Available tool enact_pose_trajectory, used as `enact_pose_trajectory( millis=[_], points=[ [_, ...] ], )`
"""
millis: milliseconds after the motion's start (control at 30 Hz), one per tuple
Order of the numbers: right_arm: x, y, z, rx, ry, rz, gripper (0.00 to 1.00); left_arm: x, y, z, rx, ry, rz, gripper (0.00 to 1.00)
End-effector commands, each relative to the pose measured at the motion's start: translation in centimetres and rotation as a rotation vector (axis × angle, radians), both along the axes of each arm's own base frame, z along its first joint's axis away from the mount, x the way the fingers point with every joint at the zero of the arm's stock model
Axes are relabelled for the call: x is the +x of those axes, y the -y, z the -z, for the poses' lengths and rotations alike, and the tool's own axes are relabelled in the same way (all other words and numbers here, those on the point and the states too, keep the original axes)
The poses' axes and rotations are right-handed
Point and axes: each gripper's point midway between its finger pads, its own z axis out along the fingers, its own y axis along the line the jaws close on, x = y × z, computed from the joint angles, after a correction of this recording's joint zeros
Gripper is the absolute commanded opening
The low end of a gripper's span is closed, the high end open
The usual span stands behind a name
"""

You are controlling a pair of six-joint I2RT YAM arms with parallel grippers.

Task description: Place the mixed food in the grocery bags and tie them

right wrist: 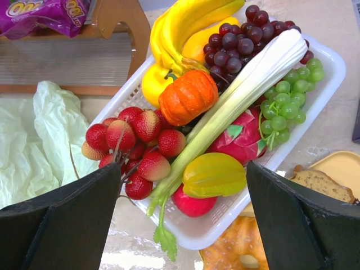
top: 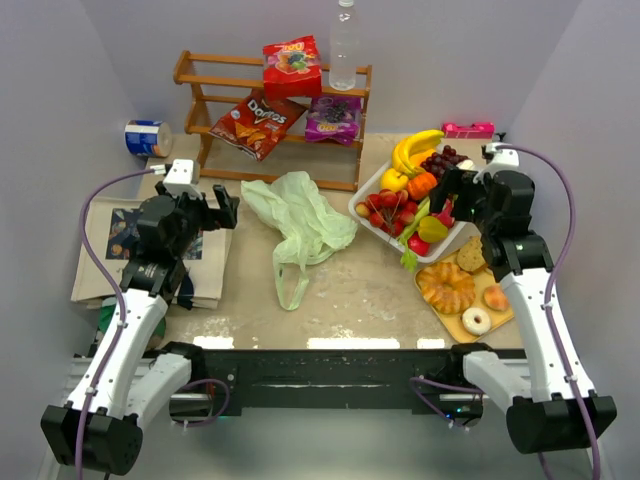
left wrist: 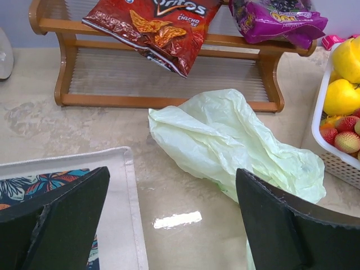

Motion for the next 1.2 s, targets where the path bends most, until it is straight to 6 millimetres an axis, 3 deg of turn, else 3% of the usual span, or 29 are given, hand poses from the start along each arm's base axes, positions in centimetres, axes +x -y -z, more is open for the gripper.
enact_pose_trajectory(
  millis=[0,500,567,633,800,867,1000,1167],
  points=[
    [-0.4,0.5,-1.5,-0.016,0.062,0.014,0.97,0.1,-0.1,-2.2,-0.021,0.057,-0.015,1.0],
    [-0.8,0.2,-2.2,0.004,0.091,0.006,0.97,0.0,-0.4,-2.5,-0.012,0.075,-0.03,1.0],
    [-1.0,-0.1,-2.2,0.022,0.095,-0.008,0.97,0.0,-0.7,-1.6,0.01,0.061,-0.036,1.0],
    [-1.1,-0.6,-2.2,0.044,0.1,-0.024,0.97,0.1,-1.7,0.0,0.06,0.024,-0.079,1.0],
    [-1.3,-1.8,-2.3,0.088,0.108,-0.083,0.96,-0.4,-5.8,6.9,0.158,-0.241,-0.303,1.0],
    [-1.3,-2.1,-2.4,0.098,0.114,-0.093,0.96,-1.0,-6.3,9.5,0.166,-0.353,-0.348,1.0],
    [-1.4,-2.5,-2.5,0.112,0.12,-0.112,0.96,-1.1,-6.0,11.5,0.177,-0.424,-0.346,0.98],
    [-1.1,-2.7,-1.1,0.125,0.095,-0.116,0.97,-1.4,-5.4,14.0,0.269,-0.509,-0.331,0.96]
  ],
)
